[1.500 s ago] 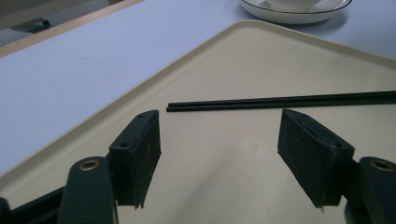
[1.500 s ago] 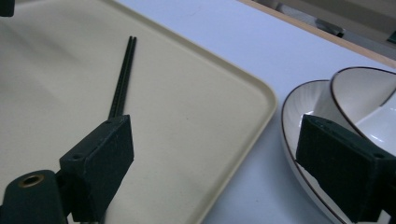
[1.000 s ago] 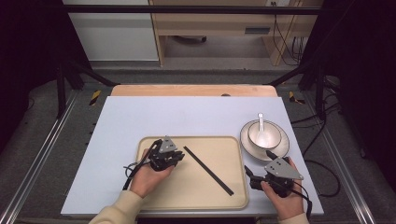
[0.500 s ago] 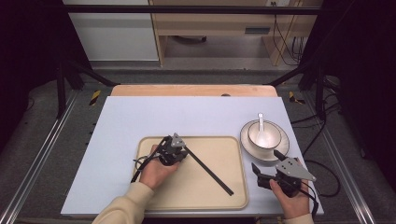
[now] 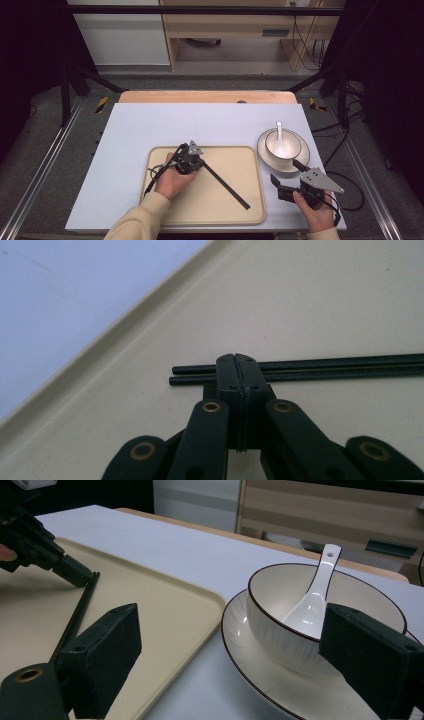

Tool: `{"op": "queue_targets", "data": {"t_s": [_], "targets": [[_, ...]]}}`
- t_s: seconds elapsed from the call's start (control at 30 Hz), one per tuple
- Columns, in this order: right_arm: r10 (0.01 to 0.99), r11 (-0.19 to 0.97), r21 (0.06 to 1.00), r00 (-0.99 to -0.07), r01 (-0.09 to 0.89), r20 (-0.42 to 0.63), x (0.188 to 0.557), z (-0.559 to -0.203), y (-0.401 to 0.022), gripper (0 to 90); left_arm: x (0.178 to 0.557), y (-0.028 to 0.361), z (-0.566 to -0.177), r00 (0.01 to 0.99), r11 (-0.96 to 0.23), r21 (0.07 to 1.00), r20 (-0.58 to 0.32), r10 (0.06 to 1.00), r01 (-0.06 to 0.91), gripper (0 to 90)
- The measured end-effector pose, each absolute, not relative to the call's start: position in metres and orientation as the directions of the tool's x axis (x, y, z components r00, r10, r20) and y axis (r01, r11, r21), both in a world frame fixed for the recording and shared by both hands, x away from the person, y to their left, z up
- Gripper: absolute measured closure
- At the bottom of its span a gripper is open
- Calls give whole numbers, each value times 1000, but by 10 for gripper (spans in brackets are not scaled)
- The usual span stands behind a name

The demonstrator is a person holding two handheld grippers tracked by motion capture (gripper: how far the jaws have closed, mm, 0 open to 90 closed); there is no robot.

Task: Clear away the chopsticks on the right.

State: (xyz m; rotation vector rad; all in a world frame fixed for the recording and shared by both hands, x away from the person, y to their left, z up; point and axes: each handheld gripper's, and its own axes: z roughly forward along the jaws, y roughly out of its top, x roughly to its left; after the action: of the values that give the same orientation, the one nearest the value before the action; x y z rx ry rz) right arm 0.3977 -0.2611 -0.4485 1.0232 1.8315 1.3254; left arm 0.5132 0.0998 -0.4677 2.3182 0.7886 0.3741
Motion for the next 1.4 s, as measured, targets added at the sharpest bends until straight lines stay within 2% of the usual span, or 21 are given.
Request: {"op": "queue_targets", "data": {"t_s": [0.43,0.77,1.17,1.4], "targets": [[866,196,954,-496,226,-60,399,-450,-260,105,526,78,-469,793,-615,675,72,605,407,894],[862,200,952,-503,234,-57,400,-452,-258,109,538,48,-472,814,-616,696,78,576,370,890],[861,198,949,-507,244,-50,401,-452,-257,112,510,45,-464,855,-695,624,82,512,357,894],[860,208,945,-508,252,-54,402,-454,-257,114,510,31,-468,866,-670,653,43,498,353,889]]}}
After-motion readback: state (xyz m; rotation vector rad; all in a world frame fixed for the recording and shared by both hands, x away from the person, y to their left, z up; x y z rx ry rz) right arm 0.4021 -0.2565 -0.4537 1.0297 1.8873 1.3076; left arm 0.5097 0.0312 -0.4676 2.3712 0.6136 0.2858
